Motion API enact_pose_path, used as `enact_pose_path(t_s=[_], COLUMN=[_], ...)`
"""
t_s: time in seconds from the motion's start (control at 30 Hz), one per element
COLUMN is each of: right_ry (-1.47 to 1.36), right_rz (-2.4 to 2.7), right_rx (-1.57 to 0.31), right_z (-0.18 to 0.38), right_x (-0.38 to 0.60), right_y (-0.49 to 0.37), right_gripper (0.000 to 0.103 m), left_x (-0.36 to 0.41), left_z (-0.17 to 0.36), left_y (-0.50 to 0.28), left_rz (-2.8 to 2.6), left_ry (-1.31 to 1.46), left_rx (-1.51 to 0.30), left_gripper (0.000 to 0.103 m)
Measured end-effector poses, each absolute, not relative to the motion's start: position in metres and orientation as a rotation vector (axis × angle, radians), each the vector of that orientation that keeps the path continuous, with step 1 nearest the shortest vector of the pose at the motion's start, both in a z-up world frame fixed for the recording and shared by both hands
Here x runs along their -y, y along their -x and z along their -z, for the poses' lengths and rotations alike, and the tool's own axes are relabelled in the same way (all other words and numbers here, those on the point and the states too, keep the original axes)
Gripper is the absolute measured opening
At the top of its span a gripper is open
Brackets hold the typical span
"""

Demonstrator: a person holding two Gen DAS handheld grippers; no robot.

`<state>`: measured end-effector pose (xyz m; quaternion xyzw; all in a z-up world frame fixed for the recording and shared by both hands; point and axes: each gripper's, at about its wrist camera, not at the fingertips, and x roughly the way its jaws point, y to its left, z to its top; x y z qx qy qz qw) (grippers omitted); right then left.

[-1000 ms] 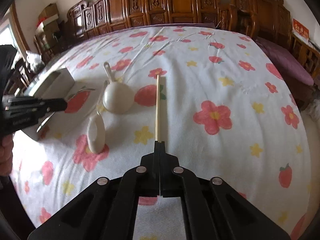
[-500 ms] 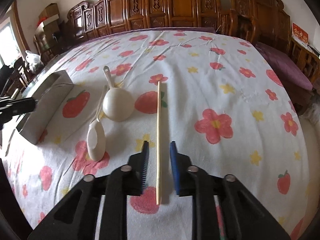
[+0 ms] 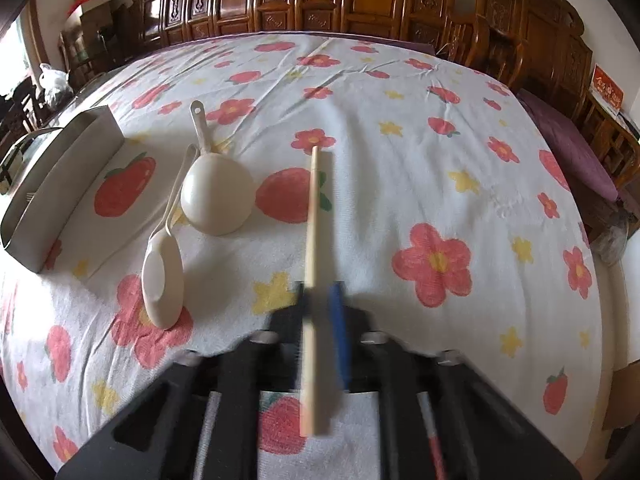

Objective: Organize utensils
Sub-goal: 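Grasp a steel spoon with the left tool while the right tool lifts the chopstick, then carry the steel spoon and chopstick over the tray with both tools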

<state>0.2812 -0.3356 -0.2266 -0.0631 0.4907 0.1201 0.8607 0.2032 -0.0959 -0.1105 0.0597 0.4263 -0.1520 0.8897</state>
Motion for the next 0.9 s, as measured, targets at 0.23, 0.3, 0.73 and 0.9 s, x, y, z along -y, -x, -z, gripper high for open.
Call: enact_pose_path(t_s=[0.23,0.3,0.73,0.9], right_ry=[0.129,0.128,0.151,0.151], right_rz=[-0.232,-0.235,-0.362,-0.422], right_rx=[-1.045,-1.033,-0.912,-0.889], right_z=[0.222,0.215,0.151,0.137], right_x=[0.329,0.325,0.260,0.233], right_y=[-0.279,-0.276,-0.261,-0.253], right_gripper=[0.005,0.005,0.005,0.005], left_x=[0.065,0.055,0.006,-0.007], left_z=[0.107,0.107,0.108,0.115], left_y=[-0.203,-0.204,-0.213,-0.221], left_rz=[0.275,0.263,0.188,0.160], left_ry=[-0.110,-0.103,-0.058,-0.048], left_rx=[-0.874,-0.873,-0.872,-0.880], left_gripper=[0.004,0.004,0.004,0.004])
